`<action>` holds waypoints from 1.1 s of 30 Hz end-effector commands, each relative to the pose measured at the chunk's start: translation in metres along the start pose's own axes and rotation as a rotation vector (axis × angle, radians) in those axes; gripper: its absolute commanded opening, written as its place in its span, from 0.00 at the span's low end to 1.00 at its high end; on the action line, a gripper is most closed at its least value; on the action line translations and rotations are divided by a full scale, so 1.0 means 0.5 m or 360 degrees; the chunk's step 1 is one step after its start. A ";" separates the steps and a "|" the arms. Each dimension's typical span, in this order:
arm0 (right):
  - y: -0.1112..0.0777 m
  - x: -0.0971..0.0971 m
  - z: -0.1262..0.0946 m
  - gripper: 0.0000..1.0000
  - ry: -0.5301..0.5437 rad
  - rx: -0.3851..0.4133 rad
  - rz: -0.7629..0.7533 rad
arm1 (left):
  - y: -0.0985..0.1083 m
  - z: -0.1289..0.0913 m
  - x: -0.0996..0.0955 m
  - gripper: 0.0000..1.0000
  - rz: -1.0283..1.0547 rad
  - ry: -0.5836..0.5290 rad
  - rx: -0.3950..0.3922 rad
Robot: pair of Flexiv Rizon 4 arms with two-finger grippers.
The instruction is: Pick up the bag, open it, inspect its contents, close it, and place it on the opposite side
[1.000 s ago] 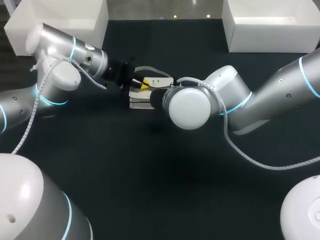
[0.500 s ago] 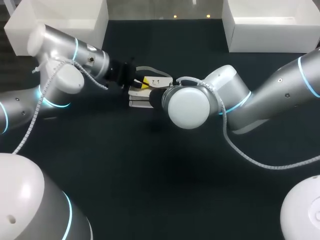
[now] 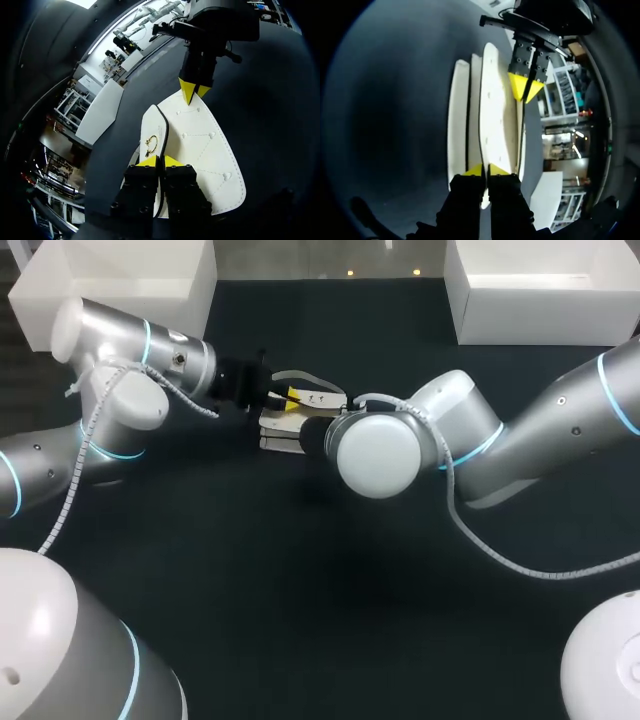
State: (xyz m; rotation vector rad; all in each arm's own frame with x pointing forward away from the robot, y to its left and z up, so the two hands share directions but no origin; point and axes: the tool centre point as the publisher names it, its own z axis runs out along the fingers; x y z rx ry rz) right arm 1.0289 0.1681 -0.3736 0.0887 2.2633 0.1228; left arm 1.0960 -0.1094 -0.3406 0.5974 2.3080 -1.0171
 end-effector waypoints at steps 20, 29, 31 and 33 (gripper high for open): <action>-0.003 0.006 0.000 0.00 -0.0002 -0.0004 -0.0001 | 0.010 0.000 0.028 0.00 0.0064 0.0082 0.0044; -0.003 0.006 0.000 0.00 -0.0002 -0.0004 -0.0001 | -0.006 -0.029 -0.001 1.00 -0.0001 0.0009 0.0059; -0.003 0.006 0.000 0.00 -0.0002 -0.0004 -0.0001 | -0.011 -0.041 -0.007 1.00 -0.0011 0.0000 0.0078; -0.003 0.006 0.000 0.00 -0.0002 -0.0004 -0.0001 | -0.017 -0.053 -0.012 1.00 -0.0017 -0.0011 0.0094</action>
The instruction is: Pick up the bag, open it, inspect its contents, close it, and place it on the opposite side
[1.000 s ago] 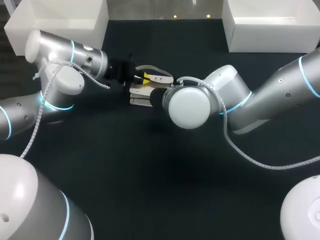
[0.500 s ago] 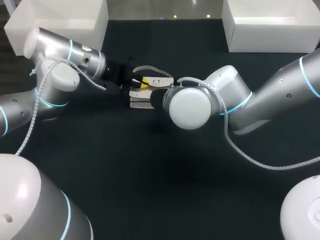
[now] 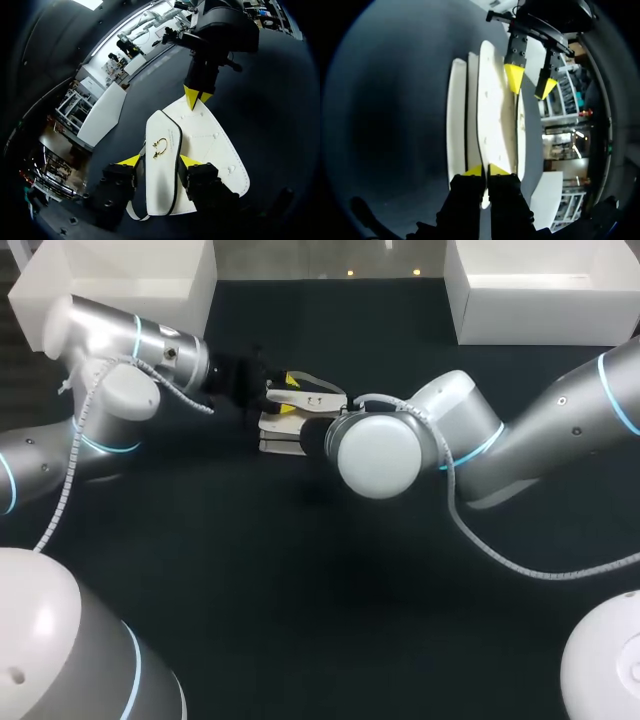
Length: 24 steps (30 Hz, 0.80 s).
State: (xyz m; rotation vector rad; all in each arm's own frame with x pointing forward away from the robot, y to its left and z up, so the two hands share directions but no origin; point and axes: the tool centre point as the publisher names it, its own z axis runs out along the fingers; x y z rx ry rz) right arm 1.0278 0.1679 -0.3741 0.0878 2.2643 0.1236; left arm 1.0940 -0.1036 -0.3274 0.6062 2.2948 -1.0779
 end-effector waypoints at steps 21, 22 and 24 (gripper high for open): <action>-0.003 -0.038 -0.080 1.00 0.0158 0.0001 0.0080 | -0.042 -0.115 0.004 1.00 -0.0166 0.0020 -0.0102; -0.003 -0.043 -0.084 1.00 0.0191 0.0004 0.0077 | -0.043 -0.121 0.004 1.00 -0.0187 0.0033 -0.0106; -0.004 -0.052 -0.093 1.00 0.0226 -0.0018 0.0075 | -0.045 -0.132 0.005 1.00 -0.0231 0.0049 -0.0143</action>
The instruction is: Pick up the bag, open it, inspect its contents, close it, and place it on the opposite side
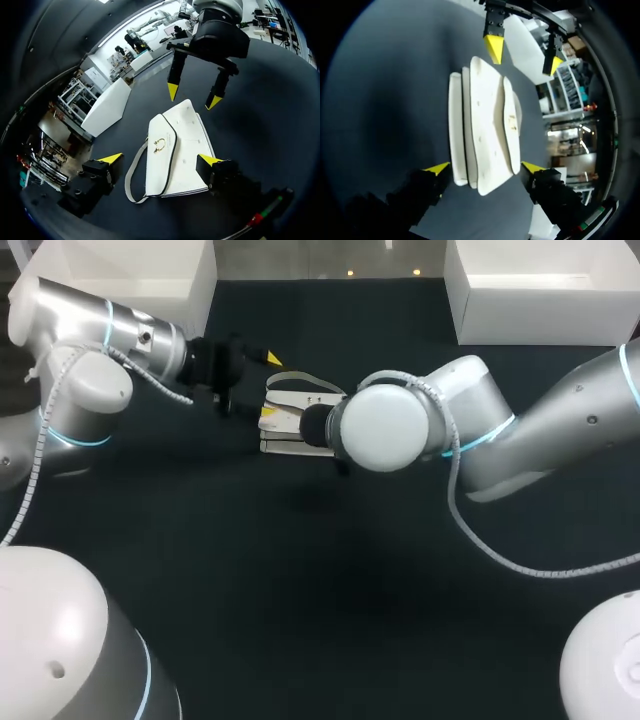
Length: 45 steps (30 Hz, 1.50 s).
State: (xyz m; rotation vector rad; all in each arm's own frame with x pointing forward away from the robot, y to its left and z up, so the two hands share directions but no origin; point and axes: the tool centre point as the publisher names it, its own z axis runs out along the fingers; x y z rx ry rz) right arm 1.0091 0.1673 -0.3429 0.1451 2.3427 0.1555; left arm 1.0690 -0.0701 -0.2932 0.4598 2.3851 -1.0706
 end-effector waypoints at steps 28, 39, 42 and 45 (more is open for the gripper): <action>-0.027 -0.146 -0.051 1.00 0.0852 0.0024 0.0084 | -0.024 -0.120 0.040 1.00 -0.0356 0.0423 -0.0544; -0.027 -0.146 -0.051 1.00 0.0852 0.0024 0.0084 | -0.024 -0.120 0.040 1.00 -0.0356 0.0423 -0.0544; -0.027 -0.146 -0.051 1.00 0.0852 0.0024 0.0084 | -0.024 -0.120 0.040 1.00 -0.0356 0.0423 -0.0544; -0.027 -0.146 -0.051 1.00 0.0852 0.0024 0.0084 | -0.024 -0.120 0.040 1.00 -0.0356 0.0423 -0.0544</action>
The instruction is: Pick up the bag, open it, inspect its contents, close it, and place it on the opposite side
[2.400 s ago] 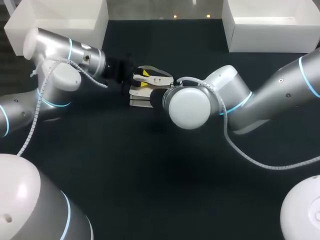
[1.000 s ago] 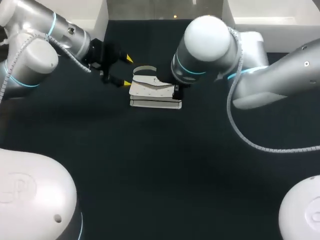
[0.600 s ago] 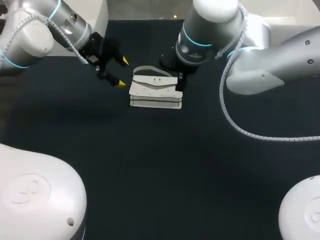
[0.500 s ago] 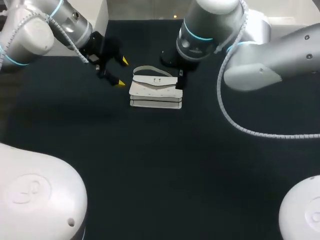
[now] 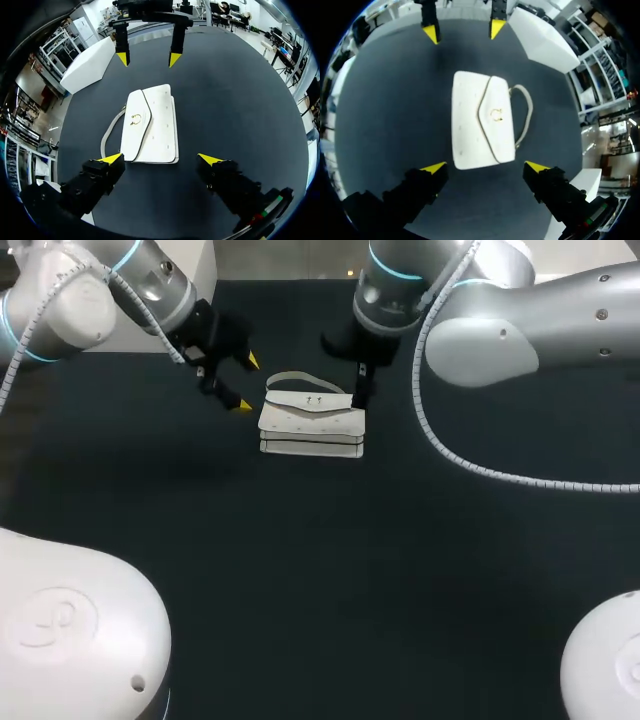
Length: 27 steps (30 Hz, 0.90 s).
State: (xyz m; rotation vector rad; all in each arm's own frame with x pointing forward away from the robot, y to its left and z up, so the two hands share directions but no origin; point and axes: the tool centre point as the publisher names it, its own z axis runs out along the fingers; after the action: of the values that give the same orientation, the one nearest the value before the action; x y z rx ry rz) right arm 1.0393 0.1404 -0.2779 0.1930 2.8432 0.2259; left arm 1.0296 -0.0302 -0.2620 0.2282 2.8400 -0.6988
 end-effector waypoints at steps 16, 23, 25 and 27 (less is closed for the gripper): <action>-0.019 -0.081 -0.019 1.00 0.0485 -0.0035 0.1220 | 0.020 -0.033 -0.014 1.00 -0.1380 -0.0119 -0.0032; -0.034 -0.077 -0.022 1.00 0.0634 -0.0071 0.1644 | 0.031 -0.043 -0.019 1.00 -0.1932 -0.0062 0.0026; -0.041 -0.075 -0.018 1.00 0.0671 -0.0093 0.1730 | 0.036 -0.047 -0.019 1.00 -0.2063 -0.0046 0.0083; -0.048 -0.075 -0.011 1.00 0.0692 -0.0127 0.1839 | 0.045 -0.049 -0.020 1.00 -0.2198 -0.0034 0.0143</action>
State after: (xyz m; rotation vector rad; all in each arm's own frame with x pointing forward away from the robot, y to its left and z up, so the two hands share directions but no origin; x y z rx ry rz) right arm 1.0656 0.1148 -0.2633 1.2535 2.8842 0.4221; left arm 1.0380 -0.0037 -0.2488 -0.9588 2.8094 -0.8288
